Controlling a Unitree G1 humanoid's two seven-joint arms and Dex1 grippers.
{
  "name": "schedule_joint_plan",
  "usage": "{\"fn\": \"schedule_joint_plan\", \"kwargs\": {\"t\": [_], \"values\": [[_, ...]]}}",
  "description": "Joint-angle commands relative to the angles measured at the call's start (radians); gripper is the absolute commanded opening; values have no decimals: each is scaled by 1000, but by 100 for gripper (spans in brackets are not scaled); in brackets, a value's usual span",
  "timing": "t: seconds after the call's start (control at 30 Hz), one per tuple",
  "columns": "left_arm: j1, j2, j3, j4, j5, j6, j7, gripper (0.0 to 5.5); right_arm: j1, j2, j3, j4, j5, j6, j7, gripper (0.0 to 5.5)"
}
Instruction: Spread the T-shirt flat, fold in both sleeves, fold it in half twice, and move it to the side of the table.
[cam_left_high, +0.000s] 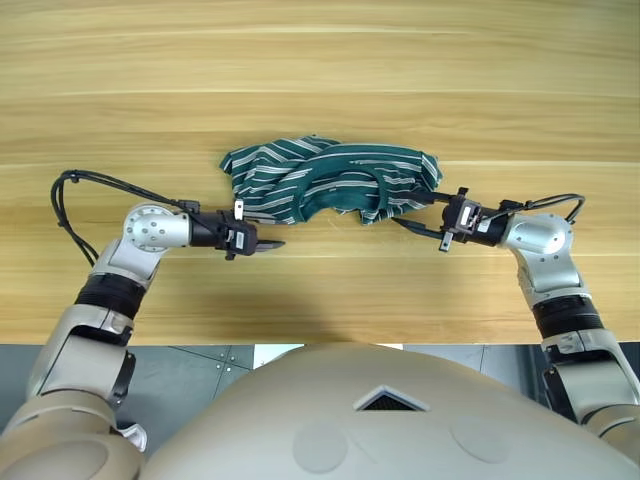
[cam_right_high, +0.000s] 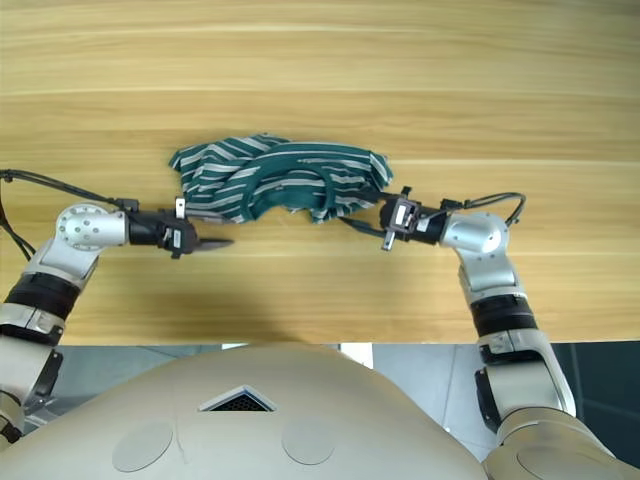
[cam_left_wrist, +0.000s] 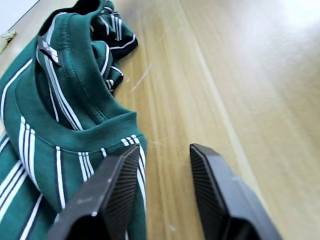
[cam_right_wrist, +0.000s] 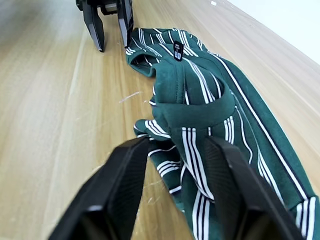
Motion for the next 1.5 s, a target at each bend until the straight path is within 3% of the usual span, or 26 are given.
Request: {"fn": "schedule_joint_plan", "kwargs": {"t": [0.03, 0.13, 0.23, 0.3, 0.4, 0.97, 1.07, 1.37, 1.5], "values": [[-14, -7, -12, 44, 85, 5, 45, 251, -14, 8, -9, 16, -21, -6, -28, 274], [-18, -10, -16, 49, 95, -2, 70, 290, -21, 12, -7, 27, -32, -9, -44, 320], [-26, -10, -22, 64, 123, -7, 99, 325, -28, 15, -5, 39, -44, -13, -59, 328], [-34, -11, -28, 83, 149, -13, 121, 325, -34, 20, -5, 50, -54, -13, -70, 328], [-40, -11, -35, 97, 163, -27, 138, 278, -45, 26, -3, 67, -74, -19, -91, 328], [-56, -3, -56, 146, 193, -56, 164, 8, -66, 51, -14, 87, -76, -39, -114, 43], [-62, -4, -54, 158, 201, -57, 173, 0, -74, 57, -12, 101, -81, -42, -121, 2], [-76, -12, -48, 164, 169, -78, 173, 0, -78, 58, -13, 106, -74, -52, -118, 2], [-77, 16, 14, 20, -91, -93, 69, 0, -94, 44, -65, 61, -1, -60, -107, 2]]}}
